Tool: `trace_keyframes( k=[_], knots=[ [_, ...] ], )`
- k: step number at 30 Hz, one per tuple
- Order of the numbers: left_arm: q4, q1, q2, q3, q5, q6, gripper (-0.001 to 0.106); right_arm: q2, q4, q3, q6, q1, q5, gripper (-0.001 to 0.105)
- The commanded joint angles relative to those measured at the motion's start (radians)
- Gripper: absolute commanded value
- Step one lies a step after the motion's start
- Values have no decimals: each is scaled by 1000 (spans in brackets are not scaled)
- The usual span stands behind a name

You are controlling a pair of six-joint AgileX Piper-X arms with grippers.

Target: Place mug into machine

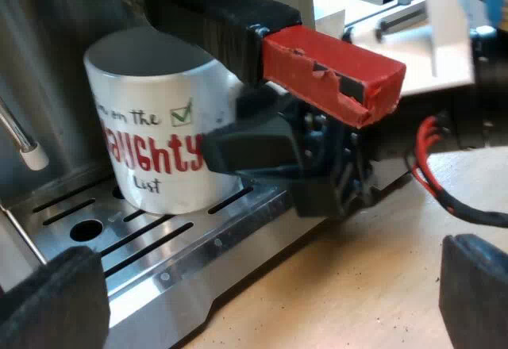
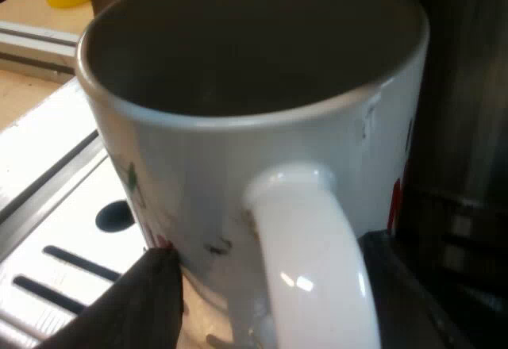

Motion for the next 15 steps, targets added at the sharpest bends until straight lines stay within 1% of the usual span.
trace_keyframes(
  k=[1, 5, 7, 12, 15],
  knots=[
    [-17, -6, 1, -3, 0, -8, 85, 15, -8, -39, -12, -22, -2, 52],
    [-17, -6, 1, -3, 0, -8, 85, 24, -9, -52, -14, -31, -9, 52],
    [-17, -6, 1, -3, 0, -8, 85, 36, -10, -55, -20, -41, -63, 52],
    [-17, -6, 1, -3, 8, -8, 85, 27, 2, -55, -19, -34, -58, 52],
    [-17, -6, 1, -3, 8, -8, 85, -7, 87, -55, -19, -13, 3, 52]
  ],
)
